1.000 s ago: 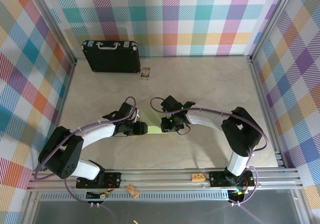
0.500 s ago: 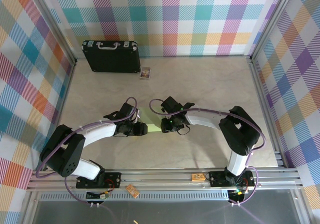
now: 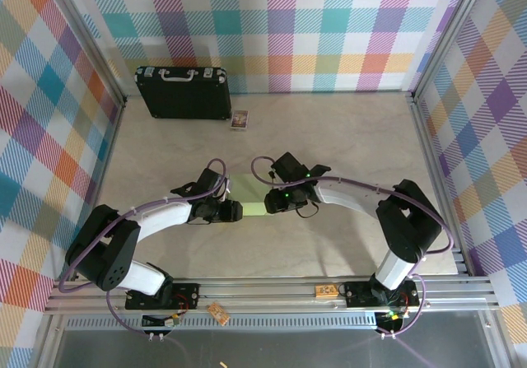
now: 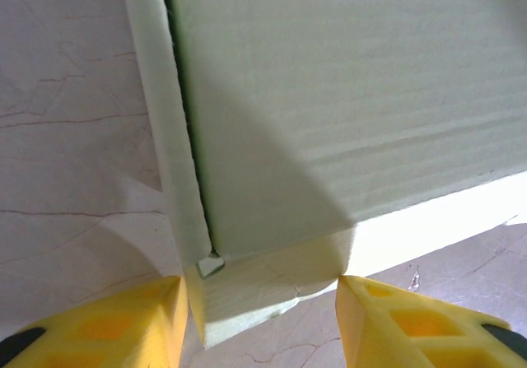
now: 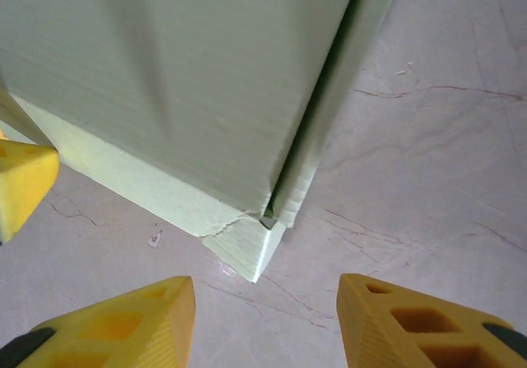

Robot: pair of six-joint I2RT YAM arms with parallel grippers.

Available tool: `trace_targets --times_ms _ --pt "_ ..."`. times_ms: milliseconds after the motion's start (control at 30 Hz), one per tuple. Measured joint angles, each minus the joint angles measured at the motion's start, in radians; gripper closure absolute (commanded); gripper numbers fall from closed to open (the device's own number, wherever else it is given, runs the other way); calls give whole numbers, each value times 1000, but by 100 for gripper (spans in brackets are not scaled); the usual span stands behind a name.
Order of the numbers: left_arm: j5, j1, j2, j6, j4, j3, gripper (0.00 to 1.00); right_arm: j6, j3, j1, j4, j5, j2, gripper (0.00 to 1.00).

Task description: Fold the paper box

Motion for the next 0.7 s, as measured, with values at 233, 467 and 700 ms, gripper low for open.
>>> trace_targets --times_ms 233,467,700 --pt "-8 0 0 0 0 0 49 -88 151 -13 -76 40 23 56" --pt "-19 0 0 0 0 0 51 -137 417 -64 -113 32 240 60" --pt "-19 0 2 0 1 0 51 -196 567 -81 -157 19 410 62"
